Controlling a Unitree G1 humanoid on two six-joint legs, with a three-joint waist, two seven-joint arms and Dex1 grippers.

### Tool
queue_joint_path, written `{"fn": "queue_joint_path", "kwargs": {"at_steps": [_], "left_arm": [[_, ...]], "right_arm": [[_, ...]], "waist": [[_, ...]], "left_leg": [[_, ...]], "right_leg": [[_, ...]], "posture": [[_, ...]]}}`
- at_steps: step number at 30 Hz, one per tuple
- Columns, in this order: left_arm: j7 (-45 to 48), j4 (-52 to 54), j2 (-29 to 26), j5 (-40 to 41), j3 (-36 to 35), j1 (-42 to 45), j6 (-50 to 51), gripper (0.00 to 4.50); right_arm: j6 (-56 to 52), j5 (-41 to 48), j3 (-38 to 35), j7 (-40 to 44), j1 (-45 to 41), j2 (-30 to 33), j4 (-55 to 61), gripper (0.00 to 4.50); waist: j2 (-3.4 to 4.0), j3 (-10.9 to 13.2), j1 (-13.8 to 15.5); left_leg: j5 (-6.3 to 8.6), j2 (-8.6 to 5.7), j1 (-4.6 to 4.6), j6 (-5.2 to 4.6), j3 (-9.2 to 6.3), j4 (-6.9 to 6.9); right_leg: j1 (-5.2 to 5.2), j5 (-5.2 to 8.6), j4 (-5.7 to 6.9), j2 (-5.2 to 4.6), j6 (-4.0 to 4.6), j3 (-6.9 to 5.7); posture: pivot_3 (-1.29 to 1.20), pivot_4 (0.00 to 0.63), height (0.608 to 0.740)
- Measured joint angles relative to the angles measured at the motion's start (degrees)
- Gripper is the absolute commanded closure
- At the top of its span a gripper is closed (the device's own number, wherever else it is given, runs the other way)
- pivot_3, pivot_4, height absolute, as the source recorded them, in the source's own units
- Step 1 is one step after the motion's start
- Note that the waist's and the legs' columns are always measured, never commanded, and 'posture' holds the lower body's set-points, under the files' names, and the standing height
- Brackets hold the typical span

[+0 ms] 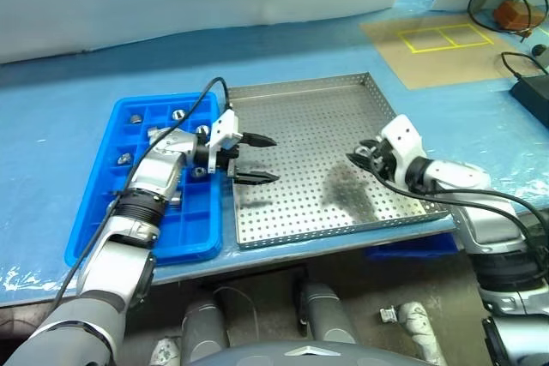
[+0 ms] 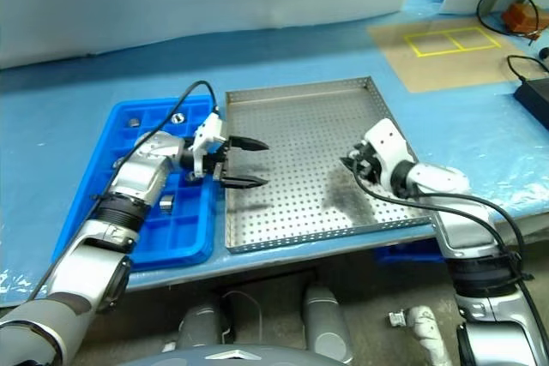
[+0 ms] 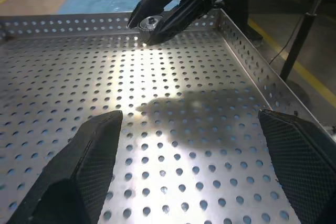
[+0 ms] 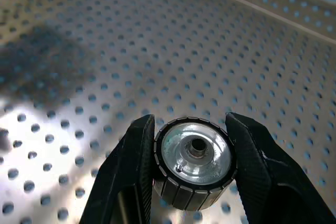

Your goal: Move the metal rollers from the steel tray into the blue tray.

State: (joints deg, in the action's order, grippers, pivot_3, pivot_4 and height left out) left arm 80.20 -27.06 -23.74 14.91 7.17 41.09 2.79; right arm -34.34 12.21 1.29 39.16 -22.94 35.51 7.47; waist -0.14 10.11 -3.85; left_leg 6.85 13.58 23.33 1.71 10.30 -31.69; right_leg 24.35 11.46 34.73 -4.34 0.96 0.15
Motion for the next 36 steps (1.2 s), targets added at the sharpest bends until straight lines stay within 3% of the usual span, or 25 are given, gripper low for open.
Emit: {"fn": "queue_joint_path", "kwargs": {"at_steps": [11,18,28,36], "left_arm": [[-6.09,17.68,-12.37,2.47,-6.48,-11.89,7.74,0.11],[-14.70,34.39,-19.64,6.51,-18.67,-27.57,15.42,0.11],[-22.31,53.36,-21.01,12.92,-31.04,-47.99,24.20,0.11],[-25.80,59.14,-20.97,16.29,-32.02,-52.62,27.07,0.11]], "right_arm": [[9.27,-1.39,8.79,6.89,-15.51,-11.02,-16.26,2.80],[16.34,-1.58,12.02,15.60,-25.02,-19.04,-27.82,2.80],[20.53,-2.16,17.47,27.50,-26.26,-23.84,-32.89,2.80],[16.76,-1.43,19.77,35.01,-24.25,-23.64,-29.19,2.80]], "waist": [[0.04,0.03,4.32],[0.04,0.05,7.67],[0.02,0.06,12.88],[0.02,0.06,14.25]], "left_leg": [[-0.33,0.17,-0.04,0.55,-0.02,0.63],[-0.37,0.19,0.25,0.63,-0.10,0.70],[-0.37,0.20,0.33,0.66,-0.29,0.70],[-0.39,0.20,0.32,0.68,-0.36,0.70]], "right_leg": [[0.34,-0.01,0.16,0.03,0.04,-0.12],[0.69,0.01,0.23,0.04,0.08,-0.23],[0.66,0.04,0.31,-0.02,0.06,-0.42],[0.75,0.24,0.48,0.01,-0.29,-0.40]], "posture": [[0.02,0.150,0.740],[0.21,0.150,0.740],[0.33,0.150,0.740],[0.36,0.150,0.740]]}}
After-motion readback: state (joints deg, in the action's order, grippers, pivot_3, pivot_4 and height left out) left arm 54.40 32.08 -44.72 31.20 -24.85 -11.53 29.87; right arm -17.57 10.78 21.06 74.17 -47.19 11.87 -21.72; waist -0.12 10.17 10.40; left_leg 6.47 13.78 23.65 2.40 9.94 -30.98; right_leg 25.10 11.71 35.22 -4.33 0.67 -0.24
